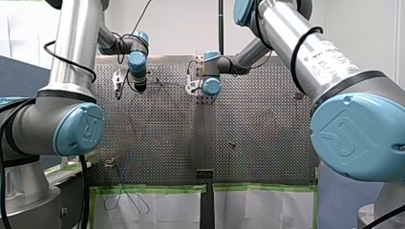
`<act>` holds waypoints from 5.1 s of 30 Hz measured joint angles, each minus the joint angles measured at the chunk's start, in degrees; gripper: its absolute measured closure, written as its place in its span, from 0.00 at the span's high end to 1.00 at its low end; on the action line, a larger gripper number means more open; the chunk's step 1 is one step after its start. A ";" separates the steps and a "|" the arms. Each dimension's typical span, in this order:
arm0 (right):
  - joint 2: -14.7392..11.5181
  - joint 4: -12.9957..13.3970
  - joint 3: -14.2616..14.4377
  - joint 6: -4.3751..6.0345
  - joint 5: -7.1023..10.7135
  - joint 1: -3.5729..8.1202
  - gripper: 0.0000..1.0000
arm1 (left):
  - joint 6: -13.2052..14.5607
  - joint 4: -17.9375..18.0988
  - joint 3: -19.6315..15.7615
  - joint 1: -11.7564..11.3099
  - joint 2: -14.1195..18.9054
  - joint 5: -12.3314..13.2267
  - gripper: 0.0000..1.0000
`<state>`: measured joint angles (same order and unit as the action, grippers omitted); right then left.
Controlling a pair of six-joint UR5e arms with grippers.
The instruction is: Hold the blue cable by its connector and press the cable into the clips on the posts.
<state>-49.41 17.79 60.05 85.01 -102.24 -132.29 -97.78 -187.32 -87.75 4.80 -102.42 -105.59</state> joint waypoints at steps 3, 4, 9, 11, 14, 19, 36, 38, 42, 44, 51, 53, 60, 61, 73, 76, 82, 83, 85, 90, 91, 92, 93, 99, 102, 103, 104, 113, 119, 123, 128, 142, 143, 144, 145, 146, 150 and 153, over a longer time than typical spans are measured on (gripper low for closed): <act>-0.07 -0.08 -0.26 0.15 0.01 -0.31 0.00 | -0.54 -0.48 -1.83 0.21 1.14 0.00 0.98; -0.11 -0.09 -0.36 0.20 0.01 -0.47 0.00 | -0.47 -0.39 -2.42 0.29 1.58 0.02 0.98; -0.25 -0.11 -0.55 0.25 0.01 -1.19 0.00 | -0.29 1.22 -5.63 0.80 4.48 1.03 0.98; -0.28 -0.12 -0.56 0.26 0.01 -1.50 0.00 | -0.28 1.53 -6.87 1.13 5.69 1.57 0.98; -0.30 -0.18 -0.57 0.26 0.02 -1.96 0.00 | -0.49 1.54 -8.63 1.69 7.44 2.20 0.98; -0.40 -0.61 -0.58 0.26 0.02 -2.60 0.00 | -0.83 1.34 -11.23 2.10 9.90 2.70 0.98; -0.48 -0.88 -0.58 0.26 0.01 -3.64 0.00 | -2.30 2.70 -12.16 5.35 14.58 10.57 0.98; -0.48 -0.86 -0.58 0.27 0.02 -3.77 0.00 | -2.29 3.34 -12.17 5.64 14.57 10.72 0.98; -0.48 -0.89 -0.58 0.49 0.01 -3.87 0.00 | -2.31 4.54 -12.17 6.05 14.56 9.46 0.98; -0.48 -0.94 -0.58 0.81 0.02 -3.88 0.00 | -2.32 4.81 -12.17 6.23 14.55 8.51 0.98; -0.48 -1.06 -0.58 1.70 0.01 -3.89 0.00 | -2.07 5.13 -12.17 6.96 13.54 5.15 0.98; -0.48 -1.07 -0.58 1.79 0.04 -3.89 0.00 | -1.80 5.17 -12.17 7.18 13.12 4.62 0.98; -0.48 -1.08 -0.58 1.84 0.03 -3.88 0.00 | -1.80 5.98 -12.16 7.73 12.78 4.08 0.98; -0.48 -1.08 -0.57 1.86 0.02 -3.87 0.00 | -1.83 6.03 -12.16 7.77 12.78 4.07 0.98; -0.46 -1.16 -0.57 2.10 0.05 -3.88 0.00 | -1.34 6.04 -12.17 8.22 12.75 4.04 0.98; -0.46 -1.17 -0.57 2.11 0.08 -3.87 0.00 | -0.05 6.17 -12.17 8.42 12.74 4.22 0.98; -0.46 -1.23 -0.55 2.19 0.10 -3.71 0.00 | 2.39 7.48 -12.17 9.72 12.76 5.79 0.98; -0.46 -1.24 -0.56 2.20 0.10 -3.65 0.00 | 2.53 8.00 -12.16 10.20 12.69 5.61 0.98; -0.47 -1.25 -0.56 2.33 0.10 -3.53 0.00 | 2.59 8.90 -12.16 11.09 12.34 4.95 0.98; -0.48 -1.37 -0.57 3.53 0.21 -3.27 0.00 | 2.58 11.58 -11.87 13.71 10.25 2.49 0.98; -0.48 -1.39 -0.57 3.83 0.23 -3.21 0.00 | 2.56 12.01 -11.71 14.17 9.82 2.03 0.98; -0.48 -1.40 -0.57 4.01 0.25 -3.18 0.00 | 2.51 12.60 -11.42 14.84 9.21 1.39 0.98; -0.48 -1.41 -0.56 4.13 0.25 -3.16 0.00 | 2.46 13.05 -11.14 15.35 8.82 0.85 0.98; -0.45 -1.43 -0.58 4.79 1.01 -2.97 0.00 | 1.96 15.15 -8.79 16.83 7.49 -2.41 0.98; -0.43 -1.43 -0.58 4.94 1.30 -2.83 0.00 | 1.85 15.44 -7.22 16.94 6.31 -4.07 0.98; -0.42 -1.43 -0.58 4.97 1.35 -2.78 0.00 | 1.84 15.46 -6.74 16.98 5.86 -4.57 0.98; -0.42 -1.43 -0.58 4.98 1.37 -2.74 0.00 | 1.82 15.47 -6.12 17.04 5.22 -5.26 0.98; -0.42 -1.44 -0.58 5.01 1.82 -1.89 0.00 | 1.77 17.18 -4.74 16.43 0.88 -8.80 0.98; -0.41 -1.43 -0.59 5.01 2.27 -1.49 0.00 | 1.79 18.24 -4.62 15.40 0.16 -8.91 0.98; -0.41 -1.43 -0.58 5.22 2.56 -1.34 0.00 | 1.77 18.98 -4.00 15.11 -0.24 -8.88 0.98; -0.41 -1.44 -0.53 5.63 3.02 -1.27 0.00 | 1.72 19.35 -2.83 15.04 -1.19 -8.65 0.98; -0.36 -1.36 -0.57 6.02 3.75 -1.18 0.00 | 1.93 21.25 -2.22 14.84 -1.43 -9.00 0.98; -0.37 -1.37 -0.57 6.04 3.76 -1.16 0.00 | 2.07 21.27 -2.22 14.86 -1.43 -9.02 0.94; -0.36 -1.39 -0.56 6.05 3.77 -1.14 0.00 | 2.27 21.36 -2.22 14.92 -1.43 -9.05 0.94; -0.35 -1.40 -0.56 6.08 3.80 -1.13 0.00 | 2.53 21.53 -2.22 15.01 -1.42 -9.09 0.80; -0.34 -1.42 -0.56 6.10 3.82 -1.13 0.00 | 2.94 21.86 -2.20 15.15 -1.42 -9.24 0.69; -0.35 -1.46 -0.57 6.26 3.86 -1.04 0.00 | 4.51 23.17 -2.21 15.67 -1.42 -10.64 0.39; -0.33 -1.46 -0.56 6.31 3.86 -0.96 0.00 | 5.08 23.59 -2.22 15.95 -1.41 -11.58 0.02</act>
<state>-49.74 16.33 59.49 91.32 -98.38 -133.25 -92.69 -163.73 -89.96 20.75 -103.83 -117.17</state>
